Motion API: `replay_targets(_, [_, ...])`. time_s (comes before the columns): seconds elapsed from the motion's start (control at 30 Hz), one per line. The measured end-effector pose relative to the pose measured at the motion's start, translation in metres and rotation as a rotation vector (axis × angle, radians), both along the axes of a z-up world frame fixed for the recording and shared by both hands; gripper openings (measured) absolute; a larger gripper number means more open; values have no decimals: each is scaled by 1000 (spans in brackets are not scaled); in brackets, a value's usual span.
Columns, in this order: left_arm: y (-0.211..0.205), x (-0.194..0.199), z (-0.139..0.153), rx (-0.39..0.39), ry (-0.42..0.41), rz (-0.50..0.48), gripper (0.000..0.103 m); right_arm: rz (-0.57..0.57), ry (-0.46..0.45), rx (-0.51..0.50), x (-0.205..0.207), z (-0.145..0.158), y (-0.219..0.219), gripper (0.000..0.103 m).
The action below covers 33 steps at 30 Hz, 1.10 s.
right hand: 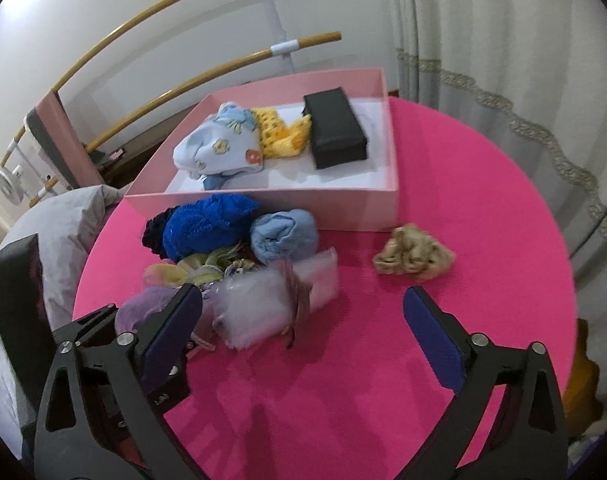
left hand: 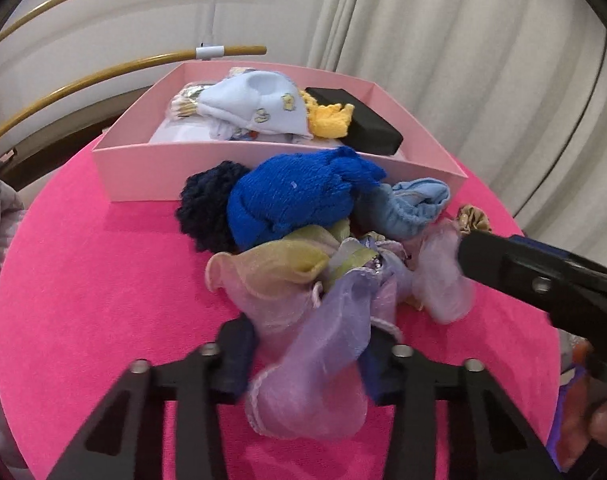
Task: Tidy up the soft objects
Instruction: 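Grasp the organza scrunchie with the left gripper while the right grasps the clear plastic bag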
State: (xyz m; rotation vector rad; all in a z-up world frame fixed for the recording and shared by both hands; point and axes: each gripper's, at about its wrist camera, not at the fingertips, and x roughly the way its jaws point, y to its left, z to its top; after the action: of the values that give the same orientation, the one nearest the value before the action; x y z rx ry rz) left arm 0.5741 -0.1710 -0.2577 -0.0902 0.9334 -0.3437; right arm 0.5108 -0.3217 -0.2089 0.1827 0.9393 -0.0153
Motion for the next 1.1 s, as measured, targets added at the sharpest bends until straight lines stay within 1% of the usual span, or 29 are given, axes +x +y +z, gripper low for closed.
replay_targets(0.07, [6,-2,-1,3,0,2,25,2,8,18,5,-6,2,92])
replay_targets(0.17, [12,-9,0,12,-3,4,21,15,40,17,10,-18,7,80])
replay_targets(0.2, [13,-12,2,14,-4,4,20,20,52,17,10,-22,8,78])
replay_targets(0.33, [18,-30,8,28,-10,2,18,2,85,29,8,-39,7,77])
replay_targets(0.37, [17,-33,9,33,-11,1,19,1,74,24,7,-40,6,77])
replay_targets(0.43, [18,-42,12,46,-16,0,19,3,72,-3,4,-41,8,73])
replay_targets(0.47, [17,-45,14,59,-22,4,26,7,71,-14,3,-40,10,64])
replay_targets(0.5, [17,-45,14,70,-28,8,30,11,71,-20,2,-40,11,57])
replay_targets(0.53, [15,-45,14,93,-31,20,53,14,69,-18,-1,-39,11,53])
replay_targets(0.57, [14,-45,15,111,-40,34,81,11,69,-16,-3,-39,11,47])
replay_targets(0.6, [14,-44,15,121,-52,50,92,8,68,-12,-6,-38,10,45])
replay_targets(0.63, [14,-45,17,120,-70,66,97,1,63,-2,-8,-37,9,45])
replay_targets(0.67, [14,-44,19,110,-74,66,96,-8,57,8,-10,-35,7,44])
replay_targets(0.73, [12,-40,18,105,-75,68,93,-25,36,39,-14,-30,1,44])
replay_targets(0.8, [9,-35,16,94,-58,58,74,-38,25,71,-16,-28,-5,44])
replay_targets(0.83, [8,-33,13,93,-43,51,54,-42,22,79,-15,-27,-7,44])
replay_targets(0.87, [7,-31,11,93,-29,46,44,-47,21,89,-15,-27,-10,44])
replay_targets(0.9, [6,-34,10,96,-37,46,43,-49,21,92,-14,-28,-10,44])
replay_targets(0.93, [6,-35,11,91,-40,39,29,-54,21,90,-14,-28,-11,44])
replay_targets(0.97, [7,-37,11,86,-35,29,21,-57,23,85,-14,-29,-11,44])
replay_targets(1.03, [10,-43,12,88,-38,26,18,-68,26,67,-15,-31,-11,44])
replay_targets(1.1, [16,-47,14,104,-43,29,17,-60,38,36,-14,-32,-7,44])
